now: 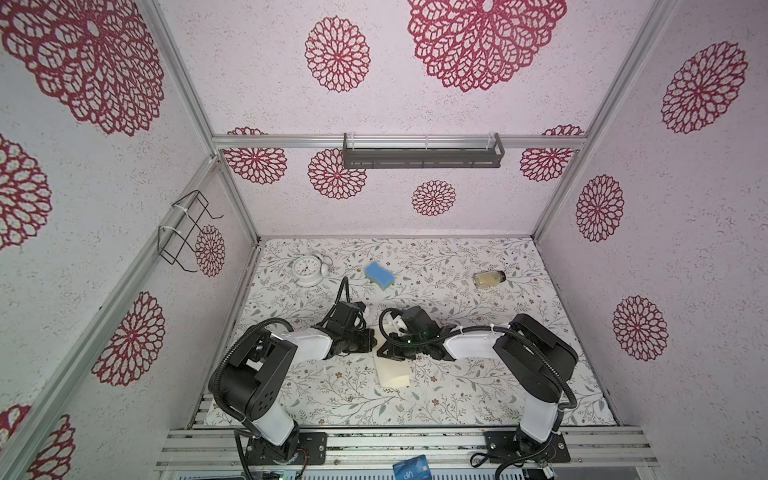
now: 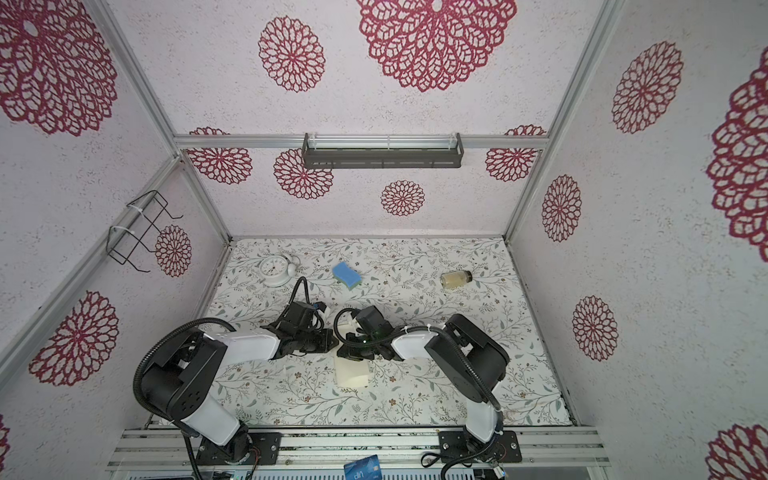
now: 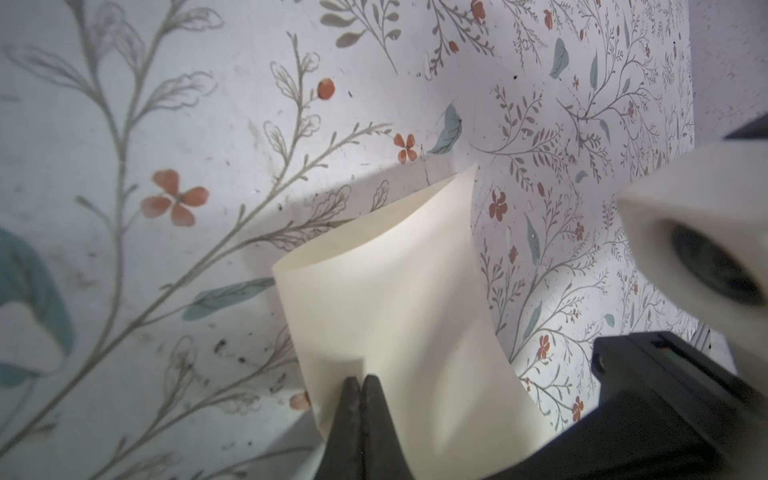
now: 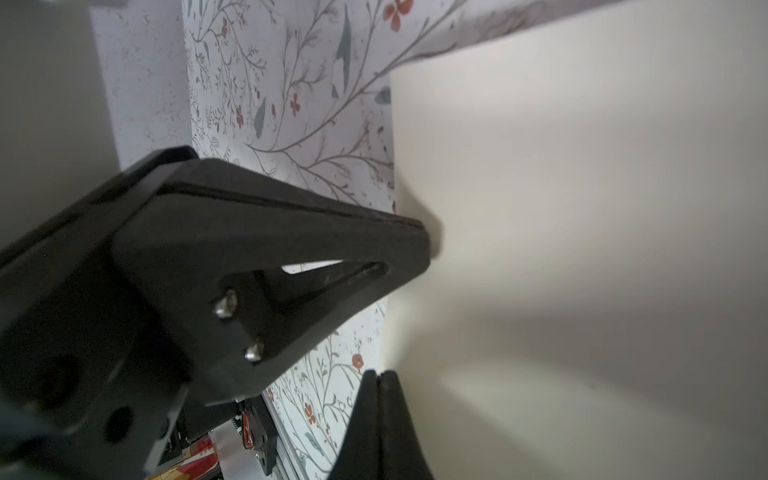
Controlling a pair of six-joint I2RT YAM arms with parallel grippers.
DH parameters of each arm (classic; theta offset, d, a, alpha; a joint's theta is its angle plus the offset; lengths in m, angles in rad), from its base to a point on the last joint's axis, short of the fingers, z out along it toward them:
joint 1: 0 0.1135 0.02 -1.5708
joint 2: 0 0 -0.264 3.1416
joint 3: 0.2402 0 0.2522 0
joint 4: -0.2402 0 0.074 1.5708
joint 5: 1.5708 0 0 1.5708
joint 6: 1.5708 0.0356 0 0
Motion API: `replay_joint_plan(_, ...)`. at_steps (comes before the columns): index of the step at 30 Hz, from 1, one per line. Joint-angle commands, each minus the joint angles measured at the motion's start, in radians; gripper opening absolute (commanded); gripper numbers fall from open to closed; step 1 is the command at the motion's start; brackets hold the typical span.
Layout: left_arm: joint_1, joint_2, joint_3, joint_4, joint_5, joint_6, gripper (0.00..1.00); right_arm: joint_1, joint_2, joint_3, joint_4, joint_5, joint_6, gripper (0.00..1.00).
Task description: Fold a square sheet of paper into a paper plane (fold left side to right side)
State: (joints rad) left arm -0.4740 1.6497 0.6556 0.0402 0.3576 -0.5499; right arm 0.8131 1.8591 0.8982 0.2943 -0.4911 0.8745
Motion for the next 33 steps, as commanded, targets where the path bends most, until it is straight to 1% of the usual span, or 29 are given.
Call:
replay_joint_plan(1,0.002,0.018,-0.010,0.004,0.002,0.012,0.00,0.017,0.014,0.023,0.048,-0.011,0.027,0.00)
replay_joint_plan(11,0.002,0.021,-0.010,0.004,0.006,0.012,0.00,0.043,0.053,-0.033,0.073,-0.008,0.032,0.00)
replay_joint_plan(33,0.002,0.026,-0.008,0.005,0.008,0.015,0.00,0.126,-0.019,-0.240,0.128,0.004,0.058,0.00)
